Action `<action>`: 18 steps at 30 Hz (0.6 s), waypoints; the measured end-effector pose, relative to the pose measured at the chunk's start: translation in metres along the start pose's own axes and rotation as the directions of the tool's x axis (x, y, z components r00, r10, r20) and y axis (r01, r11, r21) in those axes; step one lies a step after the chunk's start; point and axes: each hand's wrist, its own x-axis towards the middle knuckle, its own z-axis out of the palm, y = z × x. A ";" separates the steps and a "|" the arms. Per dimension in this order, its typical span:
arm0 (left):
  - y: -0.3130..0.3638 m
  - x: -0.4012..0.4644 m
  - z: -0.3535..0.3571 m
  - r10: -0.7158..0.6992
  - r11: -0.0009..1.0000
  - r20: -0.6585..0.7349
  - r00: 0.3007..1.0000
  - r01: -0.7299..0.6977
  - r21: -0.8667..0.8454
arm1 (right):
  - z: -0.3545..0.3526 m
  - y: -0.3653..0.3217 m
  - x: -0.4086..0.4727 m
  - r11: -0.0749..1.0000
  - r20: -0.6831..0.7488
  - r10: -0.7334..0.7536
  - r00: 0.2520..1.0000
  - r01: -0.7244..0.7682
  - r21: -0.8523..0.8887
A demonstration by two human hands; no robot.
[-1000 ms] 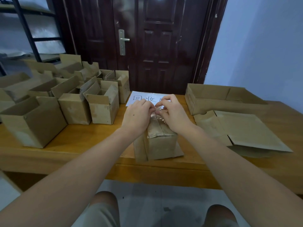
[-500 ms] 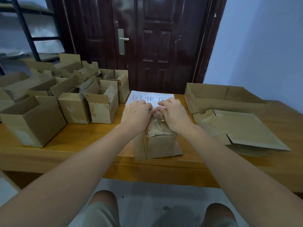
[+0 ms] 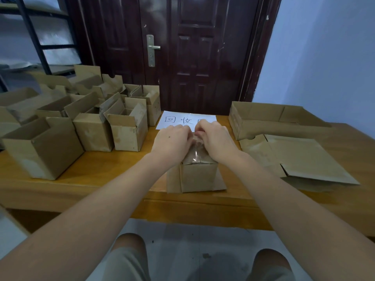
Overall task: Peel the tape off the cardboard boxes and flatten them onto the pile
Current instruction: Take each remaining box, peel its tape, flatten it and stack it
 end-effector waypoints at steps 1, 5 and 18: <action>0.000 0.000 0.000 -0.004 1.000 0.000 1.000 0.004 0.025 | -0.001 0.002 0.001 1.000 0.026 -0.019 0.999 0.019 0.005; -0.004 -0.001 -0.002 0.045 0.985 -0.008 0.999 -0.043 0.167 | -0.008 0.006 -0.002 0.990 0.108 -0.052 0.993 0.037 0.135; -0.002 -0.020 -0.014 0.148 0.988 0.096 0.984 -0.151 0.026 | -0.003 0.003 -0.016 0.994 -0.010 -0.080 0.997 0.081 0.069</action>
